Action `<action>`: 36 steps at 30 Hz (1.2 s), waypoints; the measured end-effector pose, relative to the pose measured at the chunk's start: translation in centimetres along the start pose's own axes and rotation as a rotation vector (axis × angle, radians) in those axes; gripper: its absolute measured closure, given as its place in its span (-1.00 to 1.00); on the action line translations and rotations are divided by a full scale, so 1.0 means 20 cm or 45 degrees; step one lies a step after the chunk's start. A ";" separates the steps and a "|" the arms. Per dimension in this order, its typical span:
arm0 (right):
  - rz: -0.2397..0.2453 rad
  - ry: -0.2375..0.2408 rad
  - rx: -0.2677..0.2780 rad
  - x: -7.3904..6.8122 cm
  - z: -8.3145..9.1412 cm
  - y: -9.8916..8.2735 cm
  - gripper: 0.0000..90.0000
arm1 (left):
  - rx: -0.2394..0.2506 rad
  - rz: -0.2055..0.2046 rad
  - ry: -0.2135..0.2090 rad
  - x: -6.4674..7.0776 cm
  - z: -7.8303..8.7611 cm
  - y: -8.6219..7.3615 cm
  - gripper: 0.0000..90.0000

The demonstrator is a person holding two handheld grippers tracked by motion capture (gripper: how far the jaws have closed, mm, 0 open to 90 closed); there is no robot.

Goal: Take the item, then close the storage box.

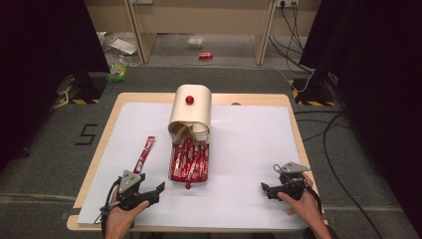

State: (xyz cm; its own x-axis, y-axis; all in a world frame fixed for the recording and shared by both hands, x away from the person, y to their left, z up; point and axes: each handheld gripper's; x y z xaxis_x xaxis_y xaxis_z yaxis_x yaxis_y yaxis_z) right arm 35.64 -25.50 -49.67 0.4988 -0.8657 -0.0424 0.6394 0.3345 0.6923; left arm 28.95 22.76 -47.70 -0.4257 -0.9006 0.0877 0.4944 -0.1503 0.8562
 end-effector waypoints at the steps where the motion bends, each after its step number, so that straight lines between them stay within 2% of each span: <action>1: 0.000 0.000 0.000 0.00 0.00 0.00 -0.99 | 0.000 0.001 -0.002 0.00 0.00 -0.01 -0.58; 6: 0.001 0.000 0.000 0.00 0.00 0.00 -0.99 | -0.003 -0.006 -0.012 0.03 -0.02 -0.03 -0.59; 10: 0.002 -0.001 0.001 0.00 0.00 0.00 -0.99 | -0.002 -0.044 -0.016 0.06 -0.04 -0.03 -0.60; 17: -0.002 0.002 -0.001 0.00 0.00 0.00 -0.99 | -0.011 -0.047 -0.007 0.06 -0.05 -0.04 -0.62; 19: 0.005 -0.001 0.002 0.00 0.00 0.00 -0.99 | 0.003 -0.041 -0.005 0.06 -0.06 -0.03 -0.63; 25: 0.003 0.000 -0.002 0.00 0.00 0.00 -0.99 | 0.001 -0.119 0.036 0.07 -0.08 -0.03 -0.62; 31: 0.000 0.001 0.000 0.00 0.00 0.00 -0.99 | -0.018 -0.151 0.056 0.10 -0.13 -0.01 -0.59; 36: 0.005 -0.004 0.004 0.00 0.00 0.00 -0.99 | -0.052 -0.171 0.050 0.12 -0.16 0.00 -0.67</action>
State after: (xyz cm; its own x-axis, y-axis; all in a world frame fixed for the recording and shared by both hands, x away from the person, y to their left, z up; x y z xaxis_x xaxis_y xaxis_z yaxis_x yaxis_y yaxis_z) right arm 35.62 -25.44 -49.67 0.4994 -0.8656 -0.0375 0.6355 0.3366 0.6949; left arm 30.39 19.22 -49.13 -0.4608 -0.8863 -0.0469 0.4656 -0.2864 0.8374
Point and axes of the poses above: each handheld gripper's, and its own axes: z roughly backward along the jaws, y roughly out of its top, x roughly to its right, and after that the axes turned 4 degrees about -z, right-handed
